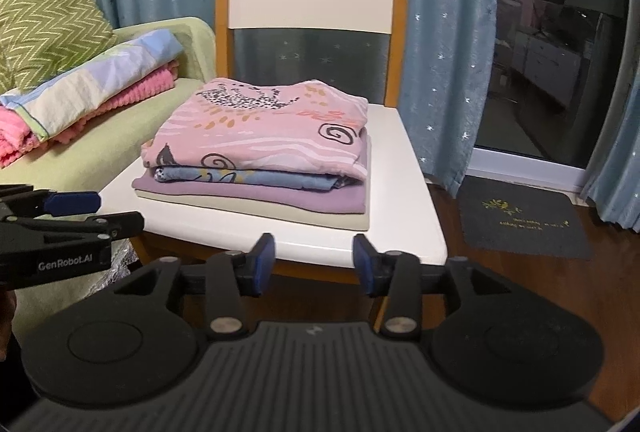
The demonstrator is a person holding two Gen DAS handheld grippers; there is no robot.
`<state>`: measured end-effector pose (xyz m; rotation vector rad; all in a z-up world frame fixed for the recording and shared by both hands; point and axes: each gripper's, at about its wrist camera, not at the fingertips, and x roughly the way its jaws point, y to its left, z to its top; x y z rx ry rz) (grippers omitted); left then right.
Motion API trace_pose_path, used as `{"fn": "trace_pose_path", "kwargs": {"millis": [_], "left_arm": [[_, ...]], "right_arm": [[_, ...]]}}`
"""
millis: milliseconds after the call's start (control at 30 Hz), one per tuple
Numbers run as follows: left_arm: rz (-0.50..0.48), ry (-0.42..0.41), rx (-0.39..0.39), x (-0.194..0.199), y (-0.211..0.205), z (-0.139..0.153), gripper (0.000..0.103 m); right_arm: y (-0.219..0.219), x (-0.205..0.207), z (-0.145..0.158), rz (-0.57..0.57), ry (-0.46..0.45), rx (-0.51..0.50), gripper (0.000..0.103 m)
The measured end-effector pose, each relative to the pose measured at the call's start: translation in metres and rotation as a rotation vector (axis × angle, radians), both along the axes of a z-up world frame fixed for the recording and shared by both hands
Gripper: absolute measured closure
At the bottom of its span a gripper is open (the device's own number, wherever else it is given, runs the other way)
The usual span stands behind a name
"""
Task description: Fold clothes
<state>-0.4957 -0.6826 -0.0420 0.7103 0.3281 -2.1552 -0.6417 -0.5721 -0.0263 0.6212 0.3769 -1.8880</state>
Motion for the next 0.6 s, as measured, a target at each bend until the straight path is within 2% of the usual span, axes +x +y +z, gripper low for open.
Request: {"fn": "trace_pose_path", "kwargs": {"millis": [67,133,600], "left_arm": [[-0.001,-0.002,0.002,-0.0006,0.0000,-0.0005,0.046],[-0.002,-0.004,0.005,-0.0012,0.0001,-0.0011,0.046],[0.003,-0.015,0.018,-0.0017,0.0004,-0.0037,0.045]], "right_arm": [[0.0001,-0.0010,-0.0006,-0.004,-0.007,-0.003,0.052],[-0.0002,-0.0010,-0.0010,-0.003,-0.010,-0.005,0.050],[-0.0026,0.0047,-0.0008,0.009,-0.004,-0.004,0.050]]}}
